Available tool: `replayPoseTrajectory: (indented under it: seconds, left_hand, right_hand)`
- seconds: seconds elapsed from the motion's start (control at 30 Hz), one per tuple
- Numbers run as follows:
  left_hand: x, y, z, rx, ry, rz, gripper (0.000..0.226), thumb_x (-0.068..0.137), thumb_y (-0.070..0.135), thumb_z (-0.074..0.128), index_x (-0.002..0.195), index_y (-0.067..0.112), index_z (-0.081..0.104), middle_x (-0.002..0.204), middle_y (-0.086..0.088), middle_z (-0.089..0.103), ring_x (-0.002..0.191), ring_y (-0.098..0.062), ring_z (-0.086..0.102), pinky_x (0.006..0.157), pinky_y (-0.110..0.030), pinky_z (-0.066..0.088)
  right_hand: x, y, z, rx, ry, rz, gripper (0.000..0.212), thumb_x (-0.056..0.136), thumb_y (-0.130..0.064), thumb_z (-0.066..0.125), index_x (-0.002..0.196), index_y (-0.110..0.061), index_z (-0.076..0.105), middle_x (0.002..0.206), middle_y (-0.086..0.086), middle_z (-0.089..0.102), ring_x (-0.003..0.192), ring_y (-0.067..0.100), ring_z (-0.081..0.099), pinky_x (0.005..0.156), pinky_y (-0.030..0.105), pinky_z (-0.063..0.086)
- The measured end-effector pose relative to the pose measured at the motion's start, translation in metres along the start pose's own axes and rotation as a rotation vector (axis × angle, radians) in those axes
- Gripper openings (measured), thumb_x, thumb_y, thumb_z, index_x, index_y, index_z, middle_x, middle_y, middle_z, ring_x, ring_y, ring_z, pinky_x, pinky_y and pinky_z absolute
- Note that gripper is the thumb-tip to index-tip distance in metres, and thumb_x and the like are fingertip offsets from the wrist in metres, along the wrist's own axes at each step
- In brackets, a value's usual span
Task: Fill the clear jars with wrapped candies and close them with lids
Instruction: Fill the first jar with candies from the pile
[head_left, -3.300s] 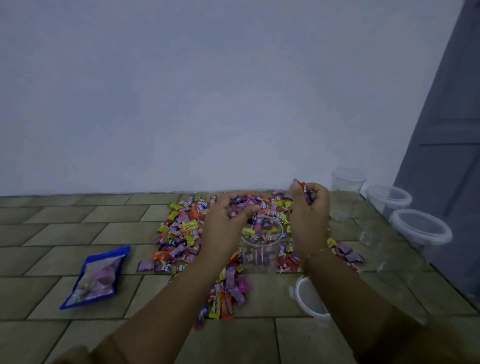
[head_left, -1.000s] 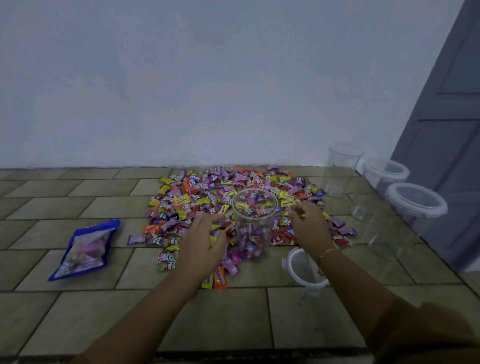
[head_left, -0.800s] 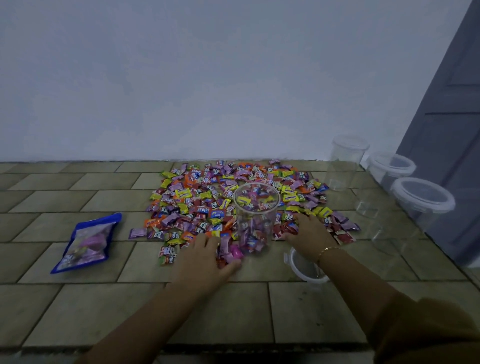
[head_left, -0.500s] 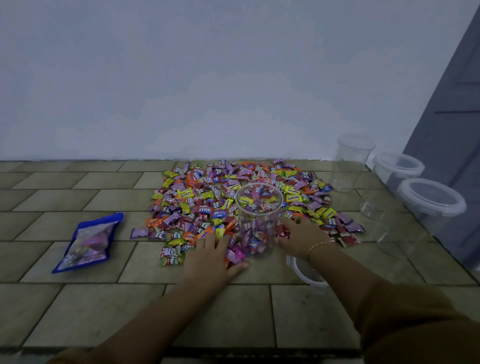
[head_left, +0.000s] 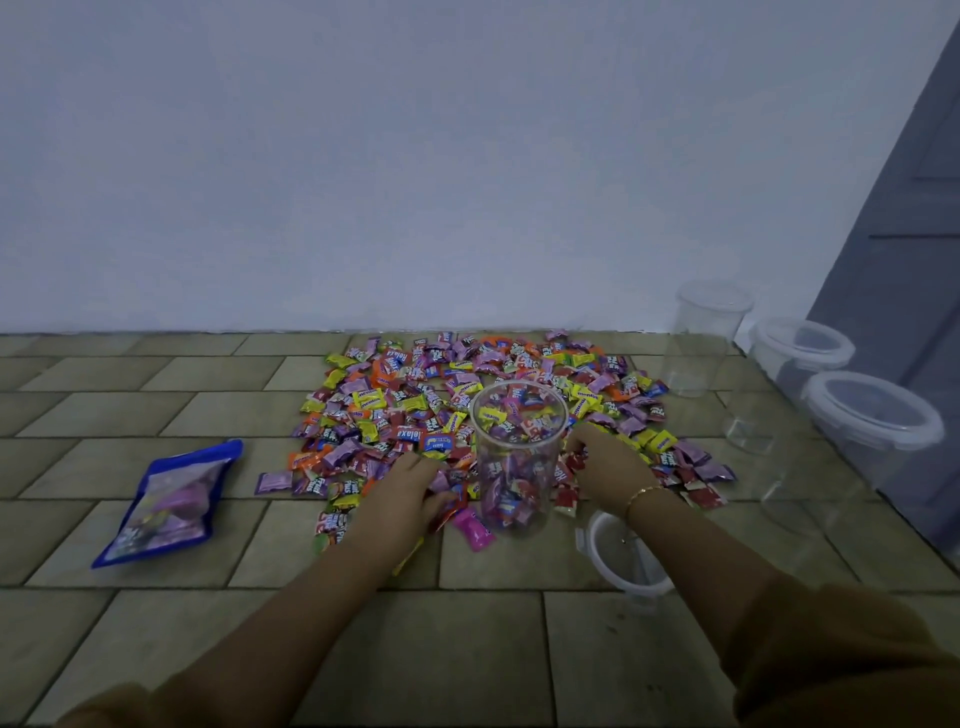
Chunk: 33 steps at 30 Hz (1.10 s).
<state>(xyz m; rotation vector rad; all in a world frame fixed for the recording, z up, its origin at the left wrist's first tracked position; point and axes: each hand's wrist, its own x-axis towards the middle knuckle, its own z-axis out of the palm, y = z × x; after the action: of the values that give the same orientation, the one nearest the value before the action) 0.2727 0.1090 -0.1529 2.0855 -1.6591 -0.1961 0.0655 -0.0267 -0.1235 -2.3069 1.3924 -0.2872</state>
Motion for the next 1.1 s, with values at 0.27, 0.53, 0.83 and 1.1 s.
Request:
replayPoseTrajectory:
  seconds: [0.27, 0.53, 0.83, 1.1]
  left_hand:
    - [0.02, 0.032, -0.04, -0.409, 0.283, -0.162, 0.021, 0.087, 0.026, 0.065, 0.07, 0.022, 0.054, 0.072, 0.002, 0.056, 0.063, -0.008, 0.05, 0.054, -0.026, 0.033]
    - [0.04, 0.078, -0.091, -0.704, 0.371, -0.15, 0.026, 0.086, 0.04, 0.064, 0.081, 0.016, 0.057, 0.061, 0.004, 0.051, 0.047, -0.003, 0.043, 0.047, -0.019, 0.037]
    - [0.047, 0.102, -0.087, -0.579, 0.098, -0.13, 0.067, 0.082, 0.051, 0.063, 0.124, 0.001, 0.052, 0.119, -0.031, 0.056, 0.109, -0.046, 0.054, 0.089, -0.051, 0.046]
    - [0.044, 0.105, -0.089, -0.531, 0.091, -0.11, 0.073, 0.083, 0.049, 0.062, 0.131, -0.003, 0.046, 0.09, -0.016, 0.063, 0.079, -0.022, 0.061, 0.071, -0.037, 0.045]
  right_hand:
    - [-0.01, -0.022, -0.048, 0.624, 0.265, -0.033, 0.02, 0.086, -0.004, 0.062, 0.096, -0.017, 0.052, 0.087, 0.003, 0.055, 0.062, 0.015, 0.054, 0.055, 0.026, 0.053]
    - [-0.025, -0.058, -0.085, 1.14, 0.16, -0.134, 0.022, 0.085, -0.006, 0.066, 0.099, -0.018, 0.054, 0.075, 0.007, 0.059, 0.041, 0.008, 0.051, 0.038, 0.018, 0.04]
    - [-0.027, -0.06, -0.07, 1.078, -0.002, -0.121, 0.023, 0.085, -0.011, 0.067, 0.101, -0.02, 0.054, 0.078, 0.022, 0.059, 0.045, 0.017, 0.052, 0.037, 0.019, 0.034]
    - [-0.032, -0.064, -0.077, 0.88, -0.031, -0.184, 0.036, 0.084, -0.003, 0.064, 0.112, -0.022, 0.052, 0.108, 0.016, 0.063, 0.049, 0.011, 0.054, 0.044, 0.019, 0.042]
